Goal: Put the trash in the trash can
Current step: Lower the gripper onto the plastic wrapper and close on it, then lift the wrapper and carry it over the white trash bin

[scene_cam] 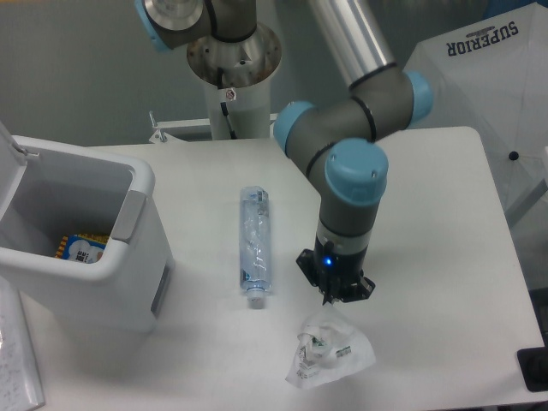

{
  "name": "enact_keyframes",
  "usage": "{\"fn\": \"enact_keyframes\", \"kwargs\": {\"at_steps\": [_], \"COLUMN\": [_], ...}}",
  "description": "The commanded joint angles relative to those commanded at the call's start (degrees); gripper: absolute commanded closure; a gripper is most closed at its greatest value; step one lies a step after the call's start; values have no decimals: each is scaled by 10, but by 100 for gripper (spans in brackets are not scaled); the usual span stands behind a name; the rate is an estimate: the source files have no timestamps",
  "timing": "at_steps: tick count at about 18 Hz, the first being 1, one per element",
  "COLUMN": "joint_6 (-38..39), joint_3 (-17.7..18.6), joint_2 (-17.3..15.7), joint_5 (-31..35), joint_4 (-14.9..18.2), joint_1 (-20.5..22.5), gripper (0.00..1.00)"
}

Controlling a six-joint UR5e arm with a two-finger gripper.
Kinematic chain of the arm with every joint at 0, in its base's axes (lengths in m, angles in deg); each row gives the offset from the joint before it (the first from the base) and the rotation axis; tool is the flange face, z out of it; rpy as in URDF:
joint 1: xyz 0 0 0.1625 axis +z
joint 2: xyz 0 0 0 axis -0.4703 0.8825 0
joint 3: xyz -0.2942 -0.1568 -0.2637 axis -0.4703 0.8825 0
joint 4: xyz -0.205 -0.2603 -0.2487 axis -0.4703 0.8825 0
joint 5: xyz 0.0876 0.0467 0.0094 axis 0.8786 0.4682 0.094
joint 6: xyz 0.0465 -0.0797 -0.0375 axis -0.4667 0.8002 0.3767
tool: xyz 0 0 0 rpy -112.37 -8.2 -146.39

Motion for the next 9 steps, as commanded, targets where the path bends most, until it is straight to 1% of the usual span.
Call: {"fn": "enact_keyframes", "kwargs": {"at_steps": [3, 5, 9], "joint_6": [4, 22, 41], "joint_3": [1, 2, 3], "joint_2": [-45, -71, -109], "joint_5": [-48, -74, -120], "joint_4": [6, 10, 10], "joint_1": [0, 0, -2], "gripper": [100, 100, 100]}}
